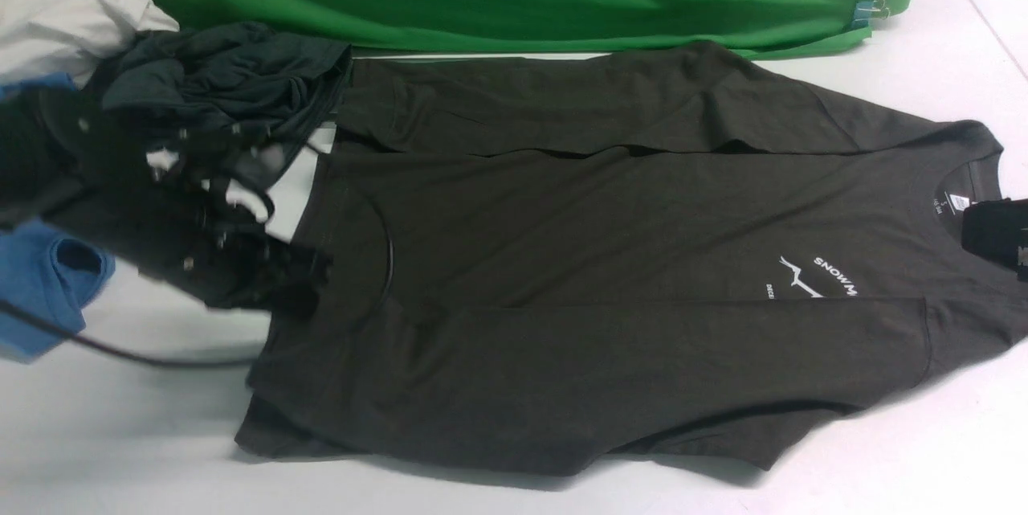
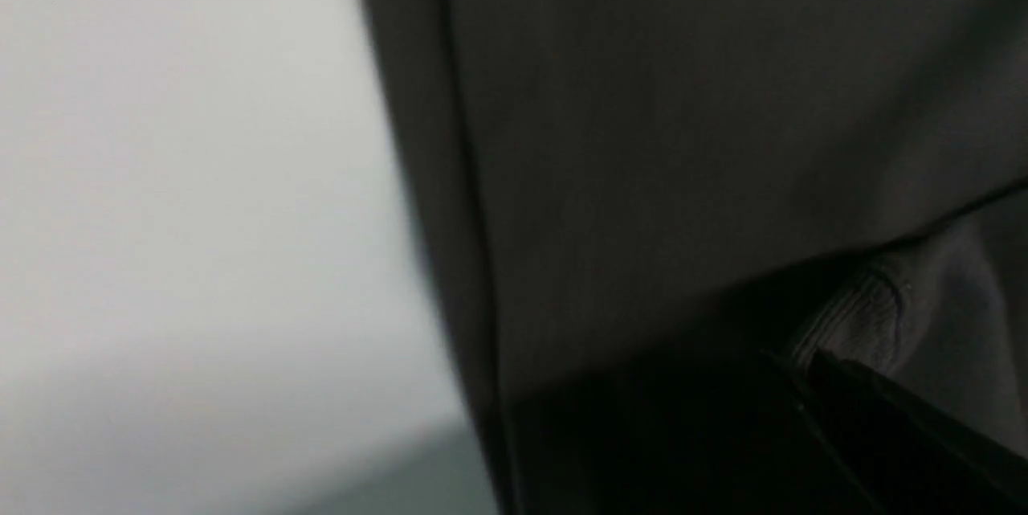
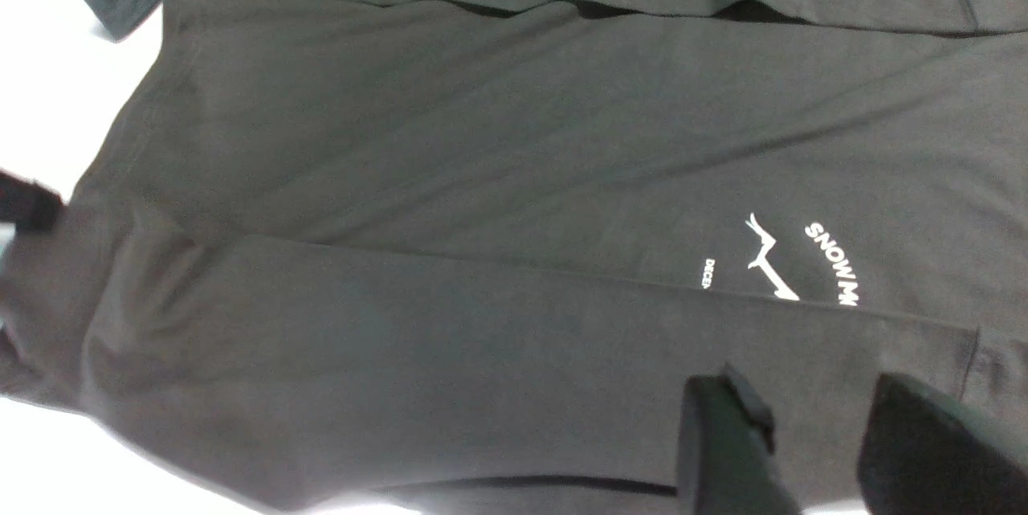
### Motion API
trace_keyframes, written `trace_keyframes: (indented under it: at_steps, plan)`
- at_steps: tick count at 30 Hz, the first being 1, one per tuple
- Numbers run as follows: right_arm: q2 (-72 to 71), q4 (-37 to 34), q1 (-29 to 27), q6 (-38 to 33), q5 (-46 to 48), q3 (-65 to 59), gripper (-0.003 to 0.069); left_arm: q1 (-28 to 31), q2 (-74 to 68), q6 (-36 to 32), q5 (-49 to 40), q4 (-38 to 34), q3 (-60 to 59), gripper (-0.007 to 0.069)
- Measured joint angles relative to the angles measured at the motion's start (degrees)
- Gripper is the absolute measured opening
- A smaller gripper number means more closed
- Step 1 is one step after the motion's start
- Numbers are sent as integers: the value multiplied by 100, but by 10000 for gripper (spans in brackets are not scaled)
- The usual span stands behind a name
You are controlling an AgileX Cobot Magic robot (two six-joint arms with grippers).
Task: Fold a long-sleeved shirt on a white desktop.
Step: 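Fold the left side of the black T-shirt inward over its body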
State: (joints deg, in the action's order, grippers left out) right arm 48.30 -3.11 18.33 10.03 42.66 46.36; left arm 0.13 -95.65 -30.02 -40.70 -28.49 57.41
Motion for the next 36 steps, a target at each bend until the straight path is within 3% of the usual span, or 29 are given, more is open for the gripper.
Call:
trace_keyframes:
  at_steps: [9, 17, 24, 27, 33, 35, 36]
  plan:
    - [0, 0, 0, 0, 0, 0, 241, 0, 0, -620, 144, -69, 1020, 49]
    - [0, 0, 0, 0, 0, 0, 241, 0, -138, -1126, 1096, -290, 1153, 49]
    - [0, 0, 0, 34, 0, 0, 241, 0, -912, -1161, 1621, -365, 1170, 49]
    - [0, 0, 0, 132, 7, 0, 241, 0, -1375, -809, 1766, -404, 1170, 59]
    - [0, 0, 0, 74, 176, 0, 241, 0, -1525, -170, 1813, -405, 1188, 173]
    - [0, -27, 0, -254, 143, 0, 241, 0, -1517, 80, 1790, -352, 1326, 300]
    - [0, -42, 0, -294, 136, 0, 241, 0, -1517, 93, 1787, -352, 1343, 310]
